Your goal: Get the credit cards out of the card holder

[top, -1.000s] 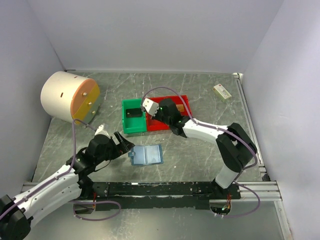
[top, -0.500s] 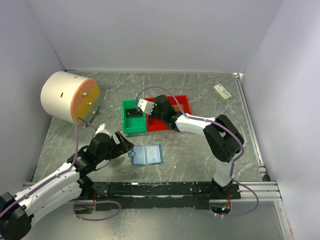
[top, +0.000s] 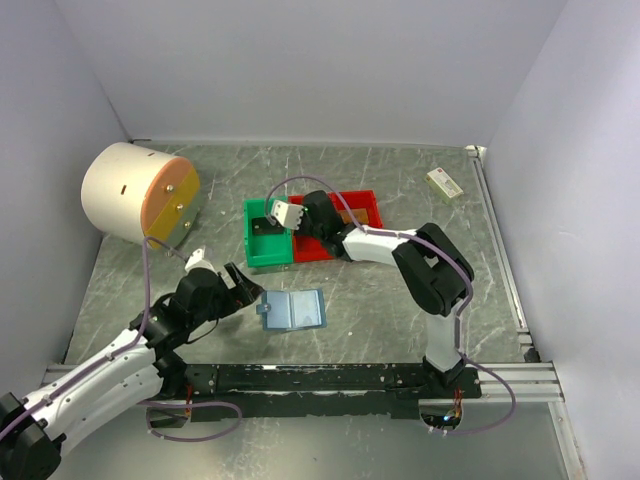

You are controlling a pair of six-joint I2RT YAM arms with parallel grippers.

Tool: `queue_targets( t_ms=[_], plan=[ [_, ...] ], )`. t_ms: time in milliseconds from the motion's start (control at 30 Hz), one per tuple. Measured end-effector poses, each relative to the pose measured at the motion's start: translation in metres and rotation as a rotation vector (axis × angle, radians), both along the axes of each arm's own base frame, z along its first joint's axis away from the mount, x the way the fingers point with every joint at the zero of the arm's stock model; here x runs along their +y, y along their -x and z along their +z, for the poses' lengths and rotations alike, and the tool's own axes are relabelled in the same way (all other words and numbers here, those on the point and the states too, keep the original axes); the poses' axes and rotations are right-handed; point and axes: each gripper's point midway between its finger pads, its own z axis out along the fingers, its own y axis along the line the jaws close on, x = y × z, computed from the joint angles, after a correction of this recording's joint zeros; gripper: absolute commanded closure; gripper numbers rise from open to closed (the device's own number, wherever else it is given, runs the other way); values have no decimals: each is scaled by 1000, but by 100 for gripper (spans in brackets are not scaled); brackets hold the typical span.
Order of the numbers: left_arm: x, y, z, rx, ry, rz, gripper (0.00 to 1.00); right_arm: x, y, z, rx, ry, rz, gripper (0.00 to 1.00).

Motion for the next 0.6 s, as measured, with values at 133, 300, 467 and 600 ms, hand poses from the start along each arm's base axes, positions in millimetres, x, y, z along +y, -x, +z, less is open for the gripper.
queue_targets(
  t_ms=[133, 300, 467, 600],
  plan=[
    [1, -1, 4, -18, 8, 9, 5, 1, -1, -10, 5, 16, 4, 97],
    [2, -2, 8, -28, 17, 19, 5, 0, -2, -11, -2, 29, 4, 90],
    [1, -3, 11, -37, 29, 22, 6, -2, -3, -11, -8, 37, 0, 80],
    [1, -4, 8, -30, 27, 22, 6, -3, -3, -11, -5, 39, -1, 78]
  ],
)
